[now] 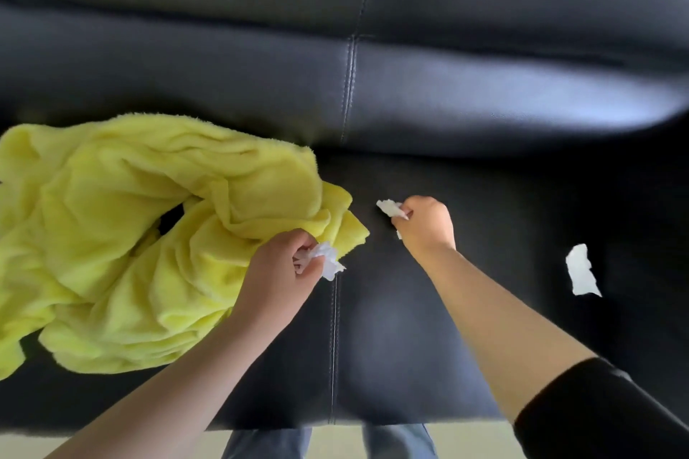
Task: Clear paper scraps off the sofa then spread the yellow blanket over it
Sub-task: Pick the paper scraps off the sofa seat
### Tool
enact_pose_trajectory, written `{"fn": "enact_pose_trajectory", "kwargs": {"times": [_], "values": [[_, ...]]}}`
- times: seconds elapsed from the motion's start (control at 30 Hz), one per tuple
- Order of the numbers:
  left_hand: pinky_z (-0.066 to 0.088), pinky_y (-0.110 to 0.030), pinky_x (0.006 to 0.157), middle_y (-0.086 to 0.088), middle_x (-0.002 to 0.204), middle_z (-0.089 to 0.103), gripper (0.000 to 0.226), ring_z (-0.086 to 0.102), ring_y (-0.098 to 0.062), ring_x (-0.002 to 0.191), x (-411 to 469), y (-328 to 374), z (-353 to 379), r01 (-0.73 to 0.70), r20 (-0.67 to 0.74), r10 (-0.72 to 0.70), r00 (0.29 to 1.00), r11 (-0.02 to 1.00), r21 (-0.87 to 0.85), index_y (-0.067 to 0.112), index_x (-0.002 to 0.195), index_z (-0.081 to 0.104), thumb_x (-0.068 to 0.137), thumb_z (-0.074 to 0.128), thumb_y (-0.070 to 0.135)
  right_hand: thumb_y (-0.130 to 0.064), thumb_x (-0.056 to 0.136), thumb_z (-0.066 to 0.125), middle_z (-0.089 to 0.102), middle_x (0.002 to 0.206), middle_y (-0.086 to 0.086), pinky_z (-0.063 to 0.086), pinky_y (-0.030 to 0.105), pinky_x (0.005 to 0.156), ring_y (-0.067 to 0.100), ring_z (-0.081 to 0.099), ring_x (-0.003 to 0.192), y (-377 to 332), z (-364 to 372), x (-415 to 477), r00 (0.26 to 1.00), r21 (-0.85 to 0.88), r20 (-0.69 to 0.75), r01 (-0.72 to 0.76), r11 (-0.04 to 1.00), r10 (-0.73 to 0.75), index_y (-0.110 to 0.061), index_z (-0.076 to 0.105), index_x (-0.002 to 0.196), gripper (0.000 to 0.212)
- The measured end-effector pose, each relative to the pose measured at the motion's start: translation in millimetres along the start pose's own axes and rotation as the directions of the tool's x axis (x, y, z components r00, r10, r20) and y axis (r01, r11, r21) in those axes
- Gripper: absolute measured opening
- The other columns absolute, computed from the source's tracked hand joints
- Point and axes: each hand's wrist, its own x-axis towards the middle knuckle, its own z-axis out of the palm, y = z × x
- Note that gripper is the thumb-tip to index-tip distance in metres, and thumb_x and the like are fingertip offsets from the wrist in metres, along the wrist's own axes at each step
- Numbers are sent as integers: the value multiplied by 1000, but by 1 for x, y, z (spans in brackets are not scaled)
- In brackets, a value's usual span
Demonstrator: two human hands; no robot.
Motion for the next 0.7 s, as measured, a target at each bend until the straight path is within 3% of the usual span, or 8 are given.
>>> {"fn": "enact_pose_trajectory", "kwargs": {"times": [0.07, 0.17, 0.37, 0.53, 0.6, 0.7], "values": [[39, -10, 57, 8, 61, 55, 10, 52, -9, 58, -3, 14, 7, -12, 25, 12, 1000, 1000, 9, 13, 74, 60, 80, 67, 10, -7, 82, 53, 57, 92, 7, 40, 26, 53, 28, 59, 77, 27, -6, -23, 997, 83, -78, -22, 996, 28, -5, 64, 74, 14], [38, -9, 58, 10, 61, 53, 13, 53, -6, 65, -9, 43, 26, -50, 82, 52, 995, 999, -18, 18, 75, 57, 81, 66, 11, -12, 86, 59, 56, 107, -1, 43, 27, 67, 20, 56, 94, 83, -19, -58, 983, 184, -169, -39, 982, 70, -12, 69, 86, 10], [38, -11, 56, 9, 72, 58, 7, 56, -6, 66, -22, 100, 89, -123, 139, 118, 983, 992, 29, 18, 80, 59, 83, 66, 16, -16, 85, 65, 53, 131, 2, 41, 26, 79, 24, 49, 119, 212, -47, -91, 928, 197, -265, -216, 956, 264, -14, 73, 94, 12], [41, -19, 57, 7, 71, 57, 11, 56, -9, 67, -39, 160, 163, -107, 149, 102, 984, 994, 24, 18, 76, 57, 81, 66, 14, -15, 89, 63, 38, 149, 4, 37, 28, 97, 21, 34, 137, 288, -70, -83, 915, 236, -308, -193, 952, 262, -10, 71, 96, 12], [41, -22, 56, 6, 68, 55, 13, 53, -11, 64, -48, 178, 191, -97, 168, 93, 981, 995, 19, 18, 73, 55, 80, 65, 14, -14, 90, 62, 34, 152, 2, 36, 27, 101, 22, 34, 138, 303, -72, -70, 916, 307, -274, -204, 929, 292, -8, 68, 101, 14], [43, -25, 57, 6, 66, 54, 14, 53, -12, 63, -58, 194, 220, -77, 165, 73, 984, 997, 20, 19, 72, 54, 80, 65, 16, -13, 90, 60, 44, 139, -2, 35, 18, 85, 19, 51, 118, 310, -73, -48, 935, 403, -199, -196, 894, 295, -9, 63, 114, 25]]}}
